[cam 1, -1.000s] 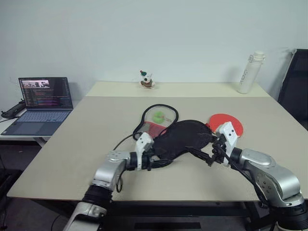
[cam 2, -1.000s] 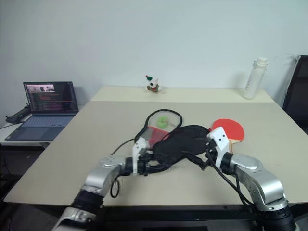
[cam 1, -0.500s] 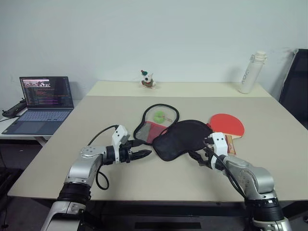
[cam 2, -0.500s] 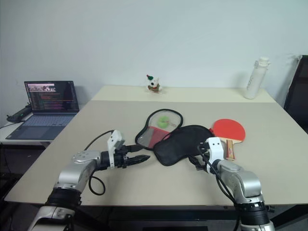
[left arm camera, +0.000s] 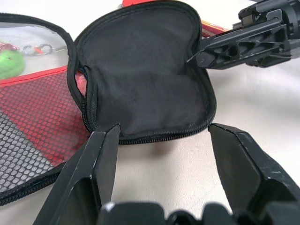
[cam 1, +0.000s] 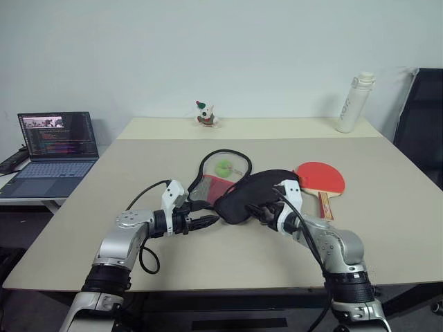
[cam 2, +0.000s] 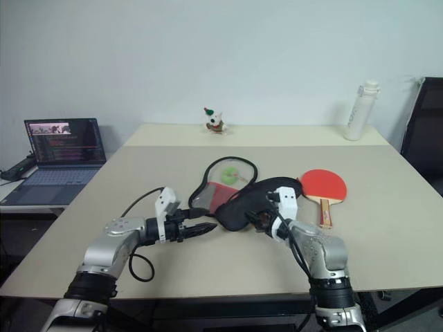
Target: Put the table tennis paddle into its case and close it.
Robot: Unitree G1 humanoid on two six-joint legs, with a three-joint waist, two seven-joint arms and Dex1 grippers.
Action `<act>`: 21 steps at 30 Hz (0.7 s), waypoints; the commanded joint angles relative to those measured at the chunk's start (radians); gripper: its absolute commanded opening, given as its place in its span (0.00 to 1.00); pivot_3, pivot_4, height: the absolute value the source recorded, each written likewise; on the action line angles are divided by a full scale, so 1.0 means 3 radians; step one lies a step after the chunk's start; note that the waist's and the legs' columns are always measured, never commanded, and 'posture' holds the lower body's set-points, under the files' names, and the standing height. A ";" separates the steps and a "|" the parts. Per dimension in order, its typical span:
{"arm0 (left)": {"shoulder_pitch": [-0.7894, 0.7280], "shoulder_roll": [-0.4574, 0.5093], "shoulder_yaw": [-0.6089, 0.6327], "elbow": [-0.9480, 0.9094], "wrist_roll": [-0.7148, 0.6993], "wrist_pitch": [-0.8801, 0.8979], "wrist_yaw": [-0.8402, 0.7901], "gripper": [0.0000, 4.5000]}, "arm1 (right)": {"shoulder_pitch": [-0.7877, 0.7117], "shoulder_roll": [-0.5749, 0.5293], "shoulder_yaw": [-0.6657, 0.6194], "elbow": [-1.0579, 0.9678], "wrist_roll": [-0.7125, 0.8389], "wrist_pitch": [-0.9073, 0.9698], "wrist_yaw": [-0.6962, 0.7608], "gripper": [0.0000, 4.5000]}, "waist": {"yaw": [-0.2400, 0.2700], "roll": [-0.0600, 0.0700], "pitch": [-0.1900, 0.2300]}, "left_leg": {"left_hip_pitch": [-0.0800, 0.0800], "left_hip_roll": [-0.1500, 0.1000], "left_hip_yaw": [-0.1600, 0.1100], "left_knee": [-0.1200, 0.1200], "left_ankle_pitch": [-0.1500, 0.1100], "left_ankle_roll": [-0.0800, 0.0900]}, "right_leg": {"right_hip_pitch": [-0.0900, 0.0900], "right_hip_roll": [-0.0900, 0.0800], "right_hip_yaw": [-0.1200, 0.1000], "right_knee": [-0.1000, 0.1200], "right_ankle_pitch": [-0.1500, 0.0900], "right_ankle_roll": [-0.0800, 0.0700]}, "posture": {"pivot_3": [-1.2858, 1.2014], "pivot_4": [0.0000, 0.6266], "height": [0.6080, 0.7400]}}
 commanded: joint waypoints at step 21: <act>0.0081 0.0043 0.0083 -0.0365 -0.0241 0.0108 0.0008 0.73 | 0.0031 -0.0078 0.0177 -0.0244 0.0179 0.0320 0.0171 0.01 | -0.0001 0.0001 0.0001 | -0.0001 0.0001 0.0002 -0.0002 0.0000 0.0000 | -0.0004 0.0000 0.0002 0.0000 0.0000 -0.0001 | 0.52 0.24 1.00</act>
